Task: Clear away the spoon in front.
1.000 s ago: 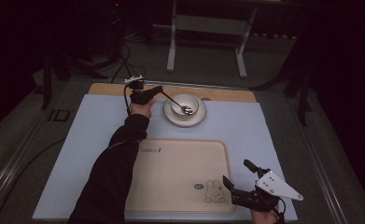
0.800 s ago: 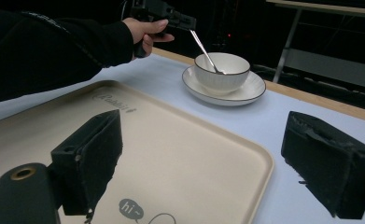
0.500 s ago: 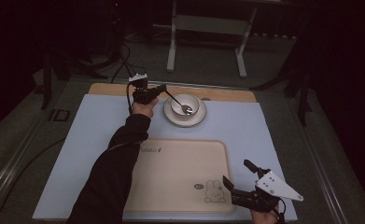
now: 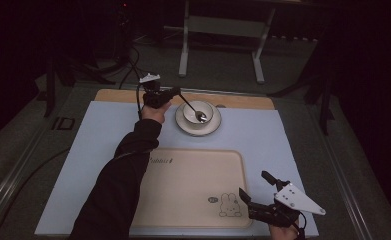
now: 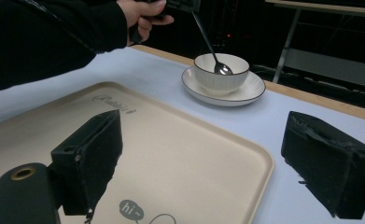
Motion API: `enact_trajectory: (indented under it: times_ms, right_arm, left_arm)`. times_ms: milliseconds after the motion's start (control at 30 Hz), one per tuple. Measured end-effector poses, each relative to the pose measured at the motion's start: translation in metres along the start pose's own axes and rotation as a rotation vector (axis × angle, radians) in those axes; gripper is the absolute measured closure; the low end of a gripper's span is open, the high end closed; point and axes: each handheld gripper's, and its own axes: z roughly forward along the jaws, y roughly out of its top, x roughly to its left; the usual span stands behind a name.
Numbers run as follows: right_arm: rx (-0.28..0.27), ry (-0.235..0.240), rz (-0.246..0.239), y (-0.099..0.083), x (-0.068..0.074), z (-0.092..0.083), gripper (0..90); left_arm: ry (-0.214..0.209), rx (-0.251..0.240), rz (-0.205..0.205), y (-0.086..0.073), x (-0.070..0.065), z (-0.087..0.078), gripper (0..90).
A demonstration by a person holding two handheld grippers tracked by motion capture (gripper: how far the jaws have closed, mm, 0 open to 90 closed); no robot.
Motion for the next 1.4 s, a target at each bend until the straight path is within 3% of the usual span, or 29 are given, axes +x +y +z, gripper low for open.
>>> enact_trajectory:
  times_ms: [600,833,967,1400]
  right_arm:
    - [0.002,-0.002,-0.010,0.000,0.001,0.002,12.5]
    - [0.005,-0.002,-0.011,0.000,0.001,0.003,12.5]
    - [0.009,-0.002,-0.011,0.000,0.001,0.003,12.5]
    - [0.010,0.000,-0.017,0.000,0.002,0.004,12.5]
  left_arm:
    - [-0.058,0.036,0.059,0.037,-0.022,-0.041,90.0]
    - [-0.076,0.070,0.084,0.044,-0.030,-0.060,90.0]
    - [-0.108,0.101,0.100,0.050,-0.034,-0.071,90.0]
    - [-0.168,0.131,0.161,0.055,-0.049,-0.103,90.0]
